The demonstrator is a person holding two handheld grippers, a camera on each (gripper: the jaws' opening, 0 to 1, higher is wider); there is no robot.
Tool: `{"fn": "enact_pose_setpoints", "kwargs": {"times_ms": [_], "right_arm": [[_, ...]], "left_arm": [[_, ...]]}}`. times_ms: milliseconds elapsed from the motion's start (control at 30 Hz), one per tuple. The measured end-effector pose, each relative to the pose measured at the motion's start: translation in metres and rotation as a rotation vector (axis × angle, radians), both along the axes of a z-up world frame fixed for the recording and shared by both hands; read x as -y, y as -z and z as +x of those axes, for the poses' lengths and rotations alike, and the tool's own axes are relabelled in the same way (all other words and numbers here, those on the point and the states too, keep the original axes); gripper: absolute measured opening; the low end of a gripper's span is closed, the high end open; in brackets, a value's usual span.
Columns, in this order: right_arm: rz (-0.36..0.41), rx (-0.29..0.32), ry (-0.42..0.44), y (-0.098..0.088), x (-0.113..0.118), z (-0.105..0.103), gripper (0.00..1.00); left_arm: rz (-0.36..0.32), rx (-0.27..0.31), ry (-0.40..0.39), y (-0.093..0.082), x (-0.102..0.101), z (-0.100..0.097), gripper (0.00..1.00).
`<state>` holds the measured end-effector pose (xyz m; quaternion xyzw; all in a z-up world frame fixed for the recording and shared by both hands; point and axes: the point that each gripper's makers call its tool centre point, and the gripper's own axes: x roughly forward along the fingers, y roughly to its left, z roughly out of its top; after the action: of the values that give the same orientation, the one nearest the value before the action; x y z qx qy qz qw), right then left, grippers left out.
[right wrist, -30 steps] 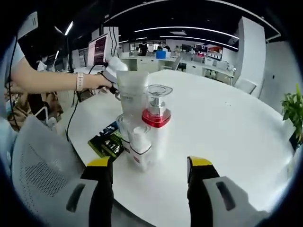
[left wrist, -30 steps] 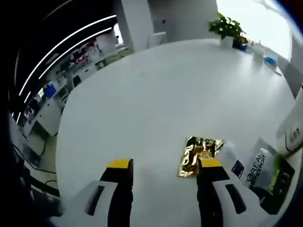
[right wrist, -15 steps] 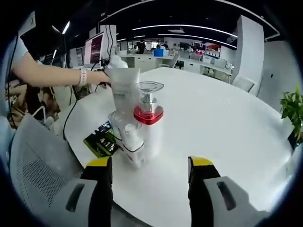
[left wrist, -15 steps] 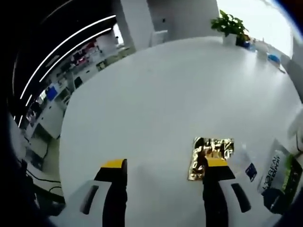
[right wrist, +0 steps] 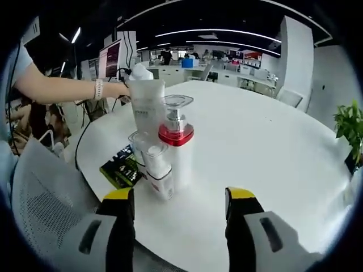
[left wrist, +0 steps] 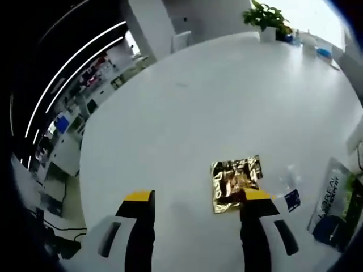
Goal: Arrange the skincare products in the storage area until every visible bottle or jar stands upright without overlapping.
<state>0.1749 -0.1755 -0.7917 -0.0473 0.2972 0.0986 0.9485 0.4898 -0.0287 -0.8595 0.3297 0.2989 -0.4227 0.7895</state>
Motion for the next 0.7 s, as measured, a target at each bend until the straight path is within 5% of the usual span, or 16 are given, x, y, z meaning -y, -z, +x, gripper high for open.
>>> {"fn": "enact_pose_setpoints", "kwargs": {"times_ms": [333,700], "right_arm": [[0.001,0.008,-0.012,-0.001,-0.005,-0.001,0.66],[-0.004,0.0,-0.007,0.001,-0.004,-0.004,0.65]], "left_arm": [[0.016,-0.043,0.023,0.006,-0.009,-0.025,0.62],[-0.074,-0.149,-0.003,0.013,0.02,-0.031,0.66]]}}
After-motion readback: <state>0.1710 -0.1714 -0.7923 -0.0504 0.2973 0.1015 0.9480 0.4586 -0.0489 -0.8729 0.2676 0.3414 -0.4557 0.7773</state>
